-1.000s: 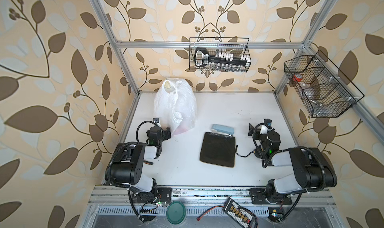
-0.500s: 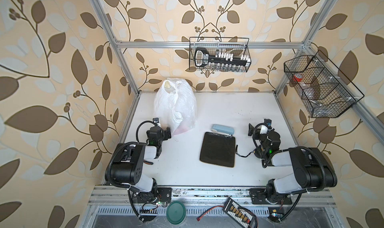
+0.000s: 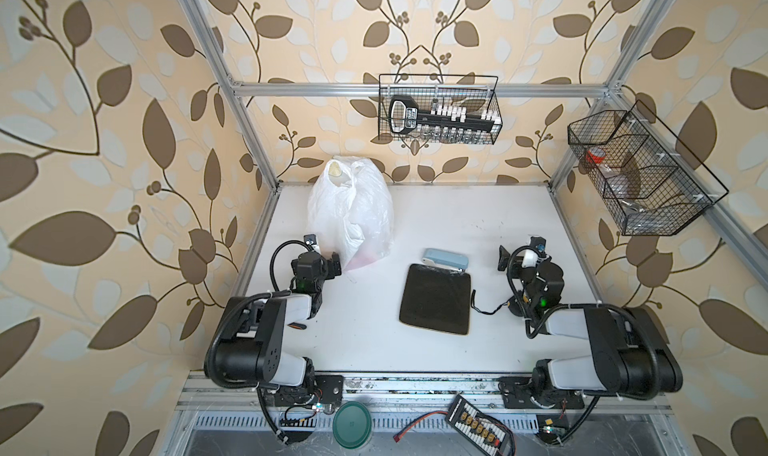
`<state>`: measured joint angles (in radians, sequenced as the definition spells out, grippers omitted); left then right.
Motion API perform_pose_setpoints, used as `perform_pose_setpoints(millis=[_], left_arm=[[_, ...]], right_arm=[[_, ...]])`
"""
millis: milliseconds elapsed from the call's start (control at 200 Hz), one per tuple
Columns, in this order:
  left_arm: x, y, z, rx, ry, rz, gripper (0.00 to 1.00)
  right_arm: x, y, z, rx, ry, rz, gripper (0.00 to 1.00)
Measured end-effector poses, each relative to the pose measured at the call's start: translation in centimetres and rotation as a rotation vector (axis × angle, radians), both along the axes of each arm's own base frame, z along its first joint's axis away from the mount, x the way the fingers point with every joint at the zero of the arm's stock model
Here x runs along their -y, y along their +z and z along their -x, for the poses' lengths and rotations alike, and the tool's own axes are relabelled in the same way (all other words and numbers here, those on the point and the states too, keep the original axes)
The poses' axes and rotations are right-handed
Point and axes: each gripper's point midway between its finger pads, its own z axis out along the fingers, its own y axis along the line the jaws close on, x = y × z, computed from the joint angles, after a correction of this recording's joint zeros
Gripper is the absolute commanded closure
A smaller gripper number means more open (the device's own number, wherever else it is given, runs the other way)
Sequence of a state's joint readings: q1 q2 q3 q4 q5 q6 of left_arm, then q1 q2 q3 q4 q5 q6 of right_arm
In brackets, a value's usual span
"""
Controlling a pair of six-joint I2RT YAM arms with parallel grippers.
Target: Take the fake fruits out of the plastic bag
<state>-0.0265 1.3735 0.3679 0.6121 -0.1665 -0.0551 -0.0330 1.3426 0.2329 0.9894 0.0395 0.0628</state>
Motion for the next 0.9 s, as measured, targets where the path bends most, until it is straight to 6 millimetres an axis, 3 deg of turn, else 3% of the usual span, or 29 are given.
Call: perform_pose_setpoints(millis=[160, 420, 525, 665, 900], left_arm=[[-0.2, 5.1, 1.0, 0.093, 0.010, 0.002, 0.01], [-1.8, 11.2, 5.4, 0.159, 0.145, 0.088, 0.01], [-1.8, 14.5, 6.9, 0.171, 0.169, 0.158, 0.01], [0.0, 19.5, 7.6, 0.200, 0.091, 0.248, 0.01], [3.8, 27.1, 6.0, 0.175, -0.095, 0.365, 0.03]], right_arm=[[-0.2, 4.1, 1.3, 0.078, 0.003, -0.021, 0.00], [-0.6, 7.6, 3.4, 0.078, -0.001, -0.181, 0.00], [-0.5, 8.1, 3.9, 0.049, -0.027, -0.294, 0.01], [-1.6, 8.3, 3.8, -0.028, 0.008, -0.391, 0.01], [-5.4, 7.5, 2.7, -0.189, 0.123, -0.506, 0.01]])
